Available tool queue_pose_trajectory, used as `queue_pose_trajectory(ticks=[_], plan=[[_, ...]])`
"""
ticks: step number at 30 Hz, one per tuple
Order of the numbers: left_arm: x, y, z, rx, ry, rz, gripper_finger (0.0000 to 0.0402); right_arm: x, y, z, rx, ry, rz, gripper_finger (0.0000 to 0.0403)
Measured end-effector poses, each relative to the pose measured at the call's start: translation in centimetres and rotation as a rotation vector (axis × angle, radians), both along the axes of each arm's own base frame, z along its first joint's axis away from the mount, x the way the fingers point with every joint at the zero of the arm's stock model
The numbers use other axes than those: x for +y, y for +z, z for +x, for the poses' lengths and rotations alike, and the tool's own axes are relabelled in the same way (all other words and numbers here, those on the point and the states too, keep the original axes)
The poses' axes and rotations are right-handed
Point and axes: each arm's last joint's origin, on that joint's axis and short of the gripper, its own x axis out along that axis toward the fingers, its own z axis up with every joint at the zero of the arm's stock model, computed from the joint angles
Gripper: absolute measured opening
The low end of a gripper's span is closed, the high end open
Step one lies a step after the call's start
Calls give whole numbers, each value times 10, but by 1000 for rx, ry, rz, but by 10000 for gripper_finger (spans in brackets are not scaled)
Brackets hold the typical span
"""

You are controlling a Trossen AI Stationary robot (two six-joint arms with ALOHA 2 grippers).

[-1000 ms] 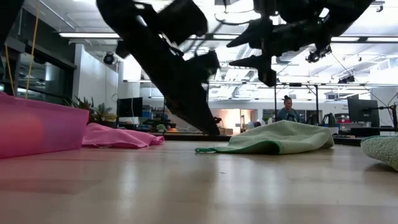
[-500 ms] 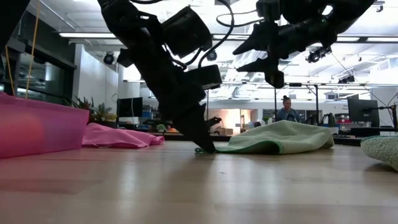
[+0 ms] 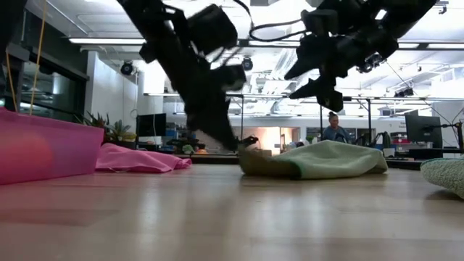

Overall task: Fold microfiber towels
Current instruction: Fold the top green microfiber towel

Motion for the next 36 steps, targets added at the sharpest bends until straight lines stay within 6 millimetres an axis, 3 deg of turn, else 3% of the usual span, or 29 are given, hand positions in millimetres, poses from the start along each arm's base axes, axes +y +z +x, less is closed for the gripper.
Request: queue_pose_trajectory(ticks=[9, 19, 24, 29, 36], plan=[[7, 61, -11, -159, 68, -217, 0, 2, 8, -4, -56, 82, -22, 170], [-15, 116, 26, -347, -4, -334, 0, 2, 45, -47, -123, 41, -157, 170], [-11, 135, 45, -449, -20, -387, 0, -2, 56, -74, -100, -89, -236, 170], [26, 149, 57, -617, 83, -387, 0, -5, 63, -93, -91, -197, -277, 170], [111, 138, 32, -586, 411, -294, 0, -5, 64, -100, -85, -223, -265, 170]])
